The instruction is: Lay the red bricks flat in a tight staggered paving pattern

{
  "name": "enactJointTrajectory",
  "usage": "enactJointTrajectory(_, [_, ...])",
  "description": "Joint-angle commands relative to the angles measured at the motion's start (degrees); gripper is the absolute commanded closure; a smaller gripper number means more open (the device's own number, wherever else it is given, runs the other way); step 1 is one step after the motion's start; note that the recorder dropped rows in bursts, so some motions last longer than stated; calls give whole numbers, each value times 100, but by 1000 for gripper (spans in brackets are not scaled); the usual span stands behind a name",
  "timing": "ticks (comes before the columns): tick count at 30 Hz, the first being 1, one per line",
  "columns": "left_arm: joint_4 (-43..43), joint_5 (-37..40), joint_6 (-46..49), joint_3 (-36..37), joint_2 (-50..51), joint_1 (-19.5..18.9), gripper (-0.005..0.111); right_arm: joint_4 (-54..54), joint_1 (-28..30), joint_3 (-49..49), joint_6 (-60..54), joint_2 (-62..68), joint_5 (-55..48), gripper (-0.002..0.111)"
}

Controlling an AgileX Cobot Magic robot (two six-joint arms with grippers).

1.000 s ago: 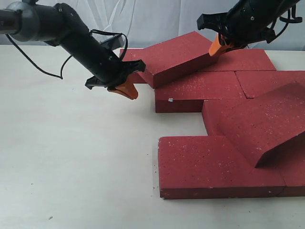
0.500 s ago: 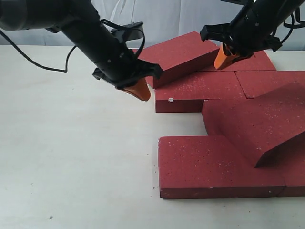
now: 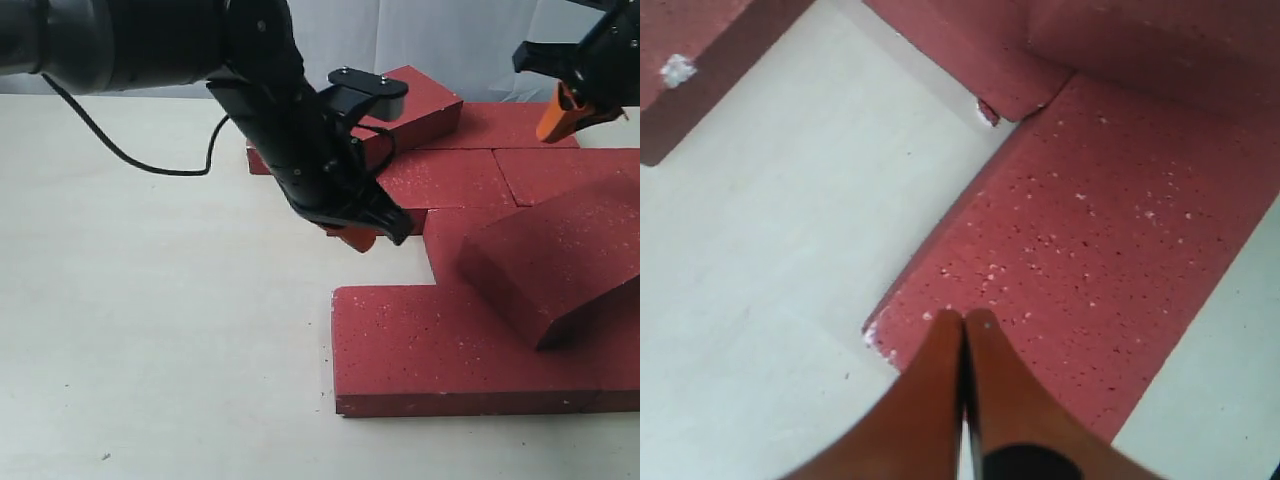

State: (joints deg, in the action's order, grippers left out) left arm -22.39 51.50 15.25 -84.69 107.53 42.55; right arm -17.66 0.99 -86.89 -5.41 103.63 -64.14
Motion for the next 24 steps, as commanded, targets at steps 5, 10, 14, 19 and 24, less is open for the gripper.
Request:
enactJointTrajectory(5, [-18, -57, -1, 32, -29, 401, 107, 926, 925, -22, 62, -79, -79, 109])
enactJointTrajectory(10, [-391, -85, 43, 32, 156, 545, 107, 1182, 1242, -22, 115, -27, 55, 109])
enactJointTrajectory(14, [-428, -344, 43, 32, 252, 687, 107, 1350, 1443, -22, 173, 81, 162, 109])
enactJointTrajectory(19, [-482, -507, 43, -149, 401, 776, 107, 1442, 1735, -22, 414, 276, 217, 109])
enactJointTrajectory(24, [-645, -340, 43, -625, 796, 776, 107, 1397, 1837, -22, 414, 540, 217, 109])
